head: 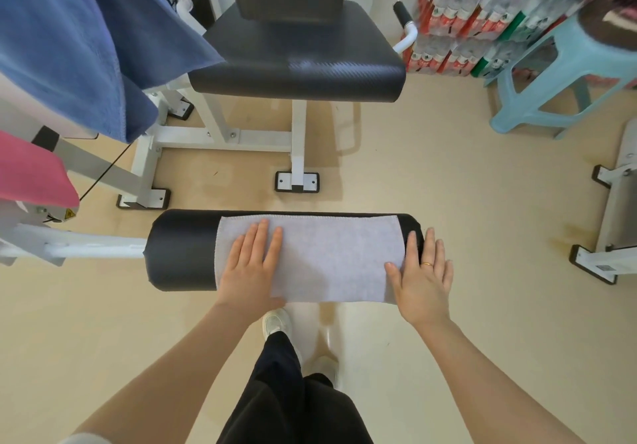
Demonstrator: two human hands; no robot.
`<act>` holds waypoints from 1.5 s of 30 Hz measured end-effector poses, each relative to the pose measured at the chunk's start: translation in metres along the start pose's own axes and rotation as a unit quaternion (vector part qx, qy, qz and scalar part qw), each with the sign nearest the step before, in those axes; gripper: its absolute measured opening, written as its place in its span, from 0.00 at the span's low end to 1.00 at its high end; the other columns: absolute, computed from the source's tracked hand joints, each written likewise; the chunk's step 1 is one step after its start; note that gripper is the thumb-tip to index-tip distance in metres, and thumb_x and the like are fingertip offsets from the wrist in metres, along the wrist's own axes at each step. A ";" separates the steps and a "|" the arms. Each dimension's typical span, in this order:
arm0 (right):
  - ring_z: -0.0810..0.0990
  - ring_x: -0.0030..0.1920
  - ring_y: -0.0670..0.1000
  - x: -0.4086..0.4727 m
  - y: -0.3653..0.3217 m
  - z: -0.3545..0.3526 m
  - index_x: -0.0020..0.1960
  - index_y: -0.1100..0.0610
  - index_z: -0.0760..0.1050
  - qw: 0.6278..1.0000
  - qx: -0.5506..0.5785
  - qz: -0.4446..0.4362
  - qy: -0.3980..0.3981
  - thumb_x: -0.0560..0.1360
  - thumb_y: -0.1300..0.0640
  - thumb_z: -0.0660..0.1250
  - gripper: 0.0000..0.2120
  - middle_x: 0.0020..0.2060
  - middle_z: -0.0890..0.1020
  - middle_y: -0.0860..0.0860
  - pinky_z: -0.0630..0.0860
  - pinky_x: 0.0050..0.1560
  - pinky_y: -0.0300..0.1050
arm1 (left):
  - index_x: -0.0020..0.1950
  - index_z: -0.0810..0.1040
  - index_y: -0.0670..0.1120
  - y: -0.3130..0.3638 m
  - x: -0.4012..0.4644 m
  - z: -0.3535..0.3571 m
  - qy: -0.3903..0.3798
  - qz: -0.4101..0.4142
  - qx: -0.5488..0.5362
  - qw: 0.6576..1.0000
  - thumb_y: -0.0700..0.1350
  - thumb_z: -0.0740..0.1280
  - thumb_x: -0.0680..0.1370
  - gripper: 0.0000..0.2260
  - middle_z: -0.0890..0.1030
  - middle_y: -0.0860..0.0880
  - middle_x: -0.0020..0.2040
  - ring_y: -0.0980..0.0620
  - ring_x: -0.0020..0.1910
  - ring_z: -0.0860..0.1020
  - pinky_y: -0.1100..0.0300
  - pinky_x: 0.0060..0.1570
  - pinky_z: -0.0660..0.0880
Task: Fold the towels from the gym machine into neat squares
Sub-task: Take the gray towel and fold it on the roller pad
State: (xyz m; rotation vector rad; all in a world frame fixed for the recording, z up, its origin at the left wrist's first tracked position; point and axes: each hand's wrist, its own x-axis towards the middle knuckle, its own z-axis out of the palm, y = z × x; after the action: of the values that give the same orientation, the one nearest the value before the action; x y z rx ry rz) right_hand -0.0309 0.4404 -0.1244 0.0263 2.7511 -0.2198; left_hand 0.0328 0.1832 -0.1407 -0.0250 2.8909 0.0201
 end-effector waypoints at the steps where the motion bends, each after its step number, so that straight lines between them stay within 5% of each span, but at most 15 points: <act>1: 0.47 0.76 0.57 -0.002 -0.006 -0.003 0.76 0.55 0.52 0.999 0.022 0.001 0.027 0.79 0.47 0.55 0.28 0.77 0.46 0.55 0.48 0.73 0.53 | 0.70 0.62 0.41 0.004 0.000 -0.002 0.007 0.004 -0.006 1.000 0.64 0.78 0.46 0.59 0.71 0.37 0.68 0.38 0.66 0.72 0.48 0.65 0.56; 3: 0.61 0.70 0.59 -0.007 -0.016 -0.006 0.69 0.58 0.65 0.993 0.086 0.034 0.077 0.78 0.51 0.60 0.21 0.72 0.62 0.56 0.59 0.67 0.52 | 0.71 0.62 0.44 0.016 0.002 -0.006 0.038 0.043 -0.005 0.998 0.63 0.77 0.53 0.52 0.70 0.39 0.69 0.41 0.69 0.66 0.48 0.66 0.56; 6: 0.71 0.59 0.59 -0.007 -0.024 -0.004 0.62 0.58 0.69 0.963 0.224 0.134 0.068 0.76 0.52 0.61 0.17 0.58 0.75 0.55 0.68 0.58 0.52 | 0.69 0.63 0.46 0.037 0.008 -0.006 0.081 0.089 -0.003 0.993 0.59 0.78 0.58 0.45 0.73 0.42 0.68 0.44 0.68 0.68 0.48 0.66 0.61; 9: 0.74 0.53 0.59 -0.004 -0.026 0.001 0.58 0.59 0.68 0.925 0.320 0.202 0.038 0.75 0.52 0.63 0.15 0.47 0.78 0.53 0.73 0.55 0.55 | 0.68 0.63 0.46 0.050 0.012 -0.005 0.057 0.067 -0.019 0.996 0.60 0.79 0.54 0.48 0.75 0.45 0.66 0.46 0.63 0.76 0.49 0.61 0.72; 14: 0.74 0.35 0.52 -0.007 -0.028 -0.004 0.48 0.64 0.73 0.851 0.491 0.182 -0.022 0.72 0.60 0.66 0.09 0.33 0.76 0.51 0.70 0.34 0.41 | 0.70 0.61 0.50 0.052 0.015 0.003 0.040 0.041 -0.018 0.998 0.58 0.80 0.49 0.53 0.74 0.46 0.68 0.46 0.64 0.75 0.49 0.61 0.72; 18: 0.81 0.43 0.51 -0.017 -0.021 -0.028 0.52 0.60 0.76 0.779 0.592 0.115 -0.171 0.74 0.66 0.64 0.08 0.44 0.83 0.54 0.75 0.40 0.41 | 0.72 0.59 0.51 0.055 0.018 0.005 0.024 0.028 -0.009 0.999 0.59 0.80 0.48 0.56 0.71 0.46 0.70 0.45 0.67 0.73 0.50 0.68 0.62; 21: 0.83 0.41 0.46 -0.024 -0.022 -0.043 0.52 0.55 0.77 0.743 0.619 0.069 -0.246 0.74 0.71 0.60 0.14 0.42 0.85 0.48 0.78 0.39 0.39 | 0.73 0.56 0.49 0.052 0.018 0.004 0.005 0.014 -0.008 1.000 0.62 0.79 0.48 0.58 0.69 0.46 0.72 0.44 0.68 0.70 0.48 0.69 0.60; 26: 0.83 0.41 0.45 -0.036 -0.052 -0.051 0.55 0.52 0.76 0.685 0.669 0.032 -0.285 0.74 0.73 0.58 0.20 0.42 0.84 0.48 0.77 0.38 0.36 | 0.74 0.31 0.50 0.044 0.027 -0.015 -0.089 0.067 -0.055 0.992 0.57 0.66 0.74 0.46 0.35 0.48 0.76 0.45 0.76 0.36 0.48 0.71 0.34; 29: 0.78 0.31 0.40 -0.042 -0.088 -0.055 0.55 0.51 0.74 0.693 0.666 0.011 -0.277 0.75 0.72 0.57 0.20 0.39 0.80 0.49 0.72 0.30 0.33 | 0.77 0.49 0.49 0.018 0.030 -0.028 -0.097 0.113 -0.247 0.957 0.49 0.61 0.77 0.32 0.46 0.47 0.78 0.46 0.77 0.45 0.49 0.75 0.42; 33: 0.81 0.49 0.50 -0.050 -0.145 -0.041 0.60 0.48 0.72 0.767 0.596 -0.008 -0.238 0.73 0.66 0.64 0.19 0.48 0.81 0.51 0.78 0.51 0.48 | 0.70 0.69 0.44 -0.045 0.011 -0.034 -0.013 0.060 -0.360 0.931 0.43 0.56 0.78 0.20 0.70 0.45 0.68 0.46 0.67 0.67 0.60 0.67 0.60; 37: 0.79 0.45 0.47 -0.054 -0.191 -0.014 0.65 0.50 0.65 0.873 0.454 -0.023 -0.178 0.74 0.60 0.66 0.21 0.43 0.77 0.48 0.79 0.49 0.45 | 0.67 0.71 0.50 -0.087 -0.008 -0.036 -0.125 -0.037 -0.522 0.843 0.43 0.56 0.82 0.15 0.75 0.54 0.62 0.58 0.61 0.72 0.67 0.62 0.64; 39: 0.76 0.39 0.43 -0.056 -0.210 0.000 0.66 0.51 0.63 0.900 0.409 -0.038 -0.148 0.76 0.59 0.64 0.21 0.38 0.74 0.44 0.76 0.41 0.35 | 0.65 0.71 0.51 -0.093 -0.002 -0.032 -0.134 -0.073 -0.606 0.781 0.45 0.55 0.82 0.13 0.79 0.51 0.58 0.54 0.59 0.76 0.61 0.64 0.68; 41: 0.75 0.38 0.44 -0.058 -0.225 0.010 0.66 0.54 0.65 0.919 0.374 -0.025 -0.120 0.76 0.57 0.64 0.19 0.38 0.74 0.45 0.78 0.44 0.39 | 0.66 0.72 0.49 -0.093 0.008 -0.033 -0.138 -0.127 -0.655 0.732 0.51 0.52 0.82 0.16 0.82 0.49 0.52 0.52 0.54 0.79 0.58 0.59 0.74; 43: 0.75 0.45 0.46 -0.058 -0.235 0.016 0.71 0.54 0.59 0.932 0.340 -0.032 -0.119 0.77 0.55 0.63 0.25 0.46 0.72 0.46 0.76 0.55 0.42 | 0.64 0.74 0.48 -0.093 0.014 -0.038 -0.136 -0.176 -0.683 0.695 0.56 0.49 0.81 0.21 0.82 0.48 0.49 0.51 0.50 0.80 0.56 0.56 0.76; 45: 0.76 0.55 0.49 -0.058 -0.238 0.017 0.75 0.52 0.47 0.944 0.286 -0.065 -0.149 0.78 0.55 0.62 0.32 0.52 0.71 0.47 0.71 0.56 0.41 | 0.60 0.76 0.48 -0.094 0.015 -0.040 -0.116 -0.194 -0.675 0.703 0.60 0.51 0.79 0.23 0.81 0.48 0.48 0.49 0.49 0.79 0.51 0.57 0.76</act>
State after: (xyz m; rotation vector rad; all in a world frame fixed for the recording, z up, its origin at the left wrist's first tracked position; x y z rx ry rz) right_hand 0.0179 0.2028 -0.0827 -0.0331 2.3002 -0.9680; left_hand 0.0104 0.0888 -0.1065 -0.7900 1.8920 1.8213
